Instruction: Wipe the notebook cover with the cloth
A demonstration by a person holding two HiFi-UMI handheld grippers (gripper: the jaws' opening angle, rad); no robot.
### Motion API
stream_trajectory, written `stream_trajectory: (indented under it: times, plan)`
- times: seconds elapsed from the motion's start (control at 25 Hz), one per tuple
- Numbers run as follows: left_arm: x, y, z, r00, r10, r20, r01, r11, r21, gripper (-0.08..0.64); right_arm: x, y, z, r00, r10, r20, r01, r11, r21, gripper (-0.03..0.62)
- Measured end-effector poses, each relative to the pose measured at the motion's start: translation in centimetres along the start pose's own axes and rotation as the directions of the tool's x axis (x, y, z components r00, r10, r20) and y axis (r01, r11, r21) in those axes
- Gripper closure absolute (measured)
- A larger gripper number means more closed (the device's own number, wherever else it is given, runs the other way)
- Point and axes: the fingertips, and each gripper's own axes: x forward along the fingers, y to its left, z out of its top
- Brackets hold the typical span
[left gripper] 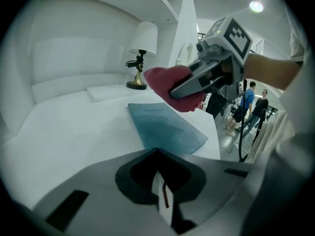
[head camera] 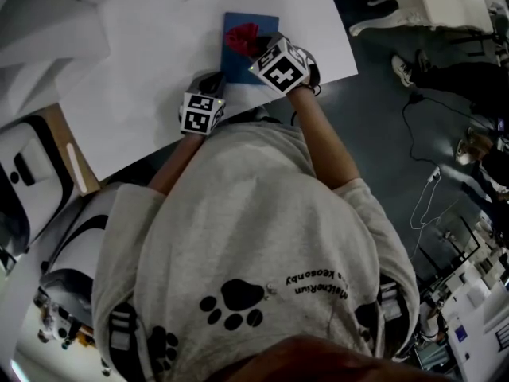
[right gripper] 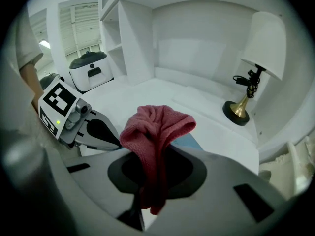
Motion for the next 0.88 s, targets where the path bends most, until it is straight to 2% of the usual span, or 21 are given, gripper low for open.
stream_trajectory:
  times: [0.2, 0.56, 0.88]
  plan:
    - [-0.2, -0.4, 0.2, 1.0, -0.01, -0.004, 0.01, 1.0, 0.005, 0.548, 0.9, 2.2, 1.4, 0.999, 0.049, -0.01, -0.05, 0.996, -0.078, 0.518]
    - [-0.1, -0.2, 0.3, 1.0, -0.014, -0.009, 0.014, 1.0, -0.004, 0.548, 3.5, 5.9, 1.6, 0.983, 0.136, -0.123, -0.159, 0.965, -0.208, 0.518]
    - [-0.2, -0.2, 0.3, 1.0, -0.013, -0.01, 0.013, 1.0, -0.004, 0.548, 5.4, 7.6, -0.2, 0.953, 0.182, -0.241, -0.241, 0.939, -0.245, 0.518]
